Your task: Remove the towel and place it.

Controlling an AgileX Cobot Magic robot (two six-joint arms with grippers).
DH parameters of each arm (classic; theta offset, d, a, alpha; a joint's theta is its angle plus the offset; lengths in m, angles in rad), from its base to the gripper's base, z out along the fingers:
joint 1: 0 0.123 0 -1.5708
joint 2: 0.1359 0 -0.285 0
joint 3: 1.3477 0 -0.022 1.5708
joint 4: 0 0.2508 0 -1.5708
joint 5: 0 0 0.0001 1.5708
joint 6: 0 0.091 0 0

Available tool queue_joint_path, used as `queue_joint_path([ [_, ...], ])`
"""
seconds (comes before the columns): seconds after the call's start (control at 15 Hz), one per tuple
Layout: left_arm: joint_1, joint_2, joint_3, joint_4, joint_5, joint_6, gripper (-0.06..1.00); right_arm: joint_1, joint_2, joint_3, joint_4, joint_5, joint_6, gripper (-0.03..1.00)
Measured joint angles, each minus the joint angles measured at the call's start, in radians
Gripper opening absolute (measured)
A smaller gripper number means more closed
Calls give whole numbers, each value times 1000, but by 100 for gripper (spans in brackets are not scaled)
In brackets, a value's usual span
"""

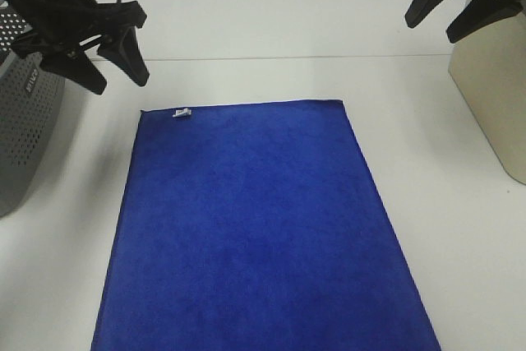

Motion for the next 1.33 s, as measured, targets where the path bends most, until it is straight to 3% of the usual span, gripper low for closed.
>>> queue_joint_path([
  [0.2, 0, 145, -186, -43, 29, 9, 59, 0, 101, -93, 16, 0, -44, 61],
  [0.47, 0, 323, -342, -43, 79, 11, 59, 0, 236, -175, 74, 0, -105, 61],
  [0.87, 85, 437, -361, -62, 43, 27, 59, 4, 367, -185, 74, -7, -150, 61],
  [1.33, 85, 490, -361, -69, -85, 38, 59, 55, 481, -188, 90, -142, -208, 61],
])
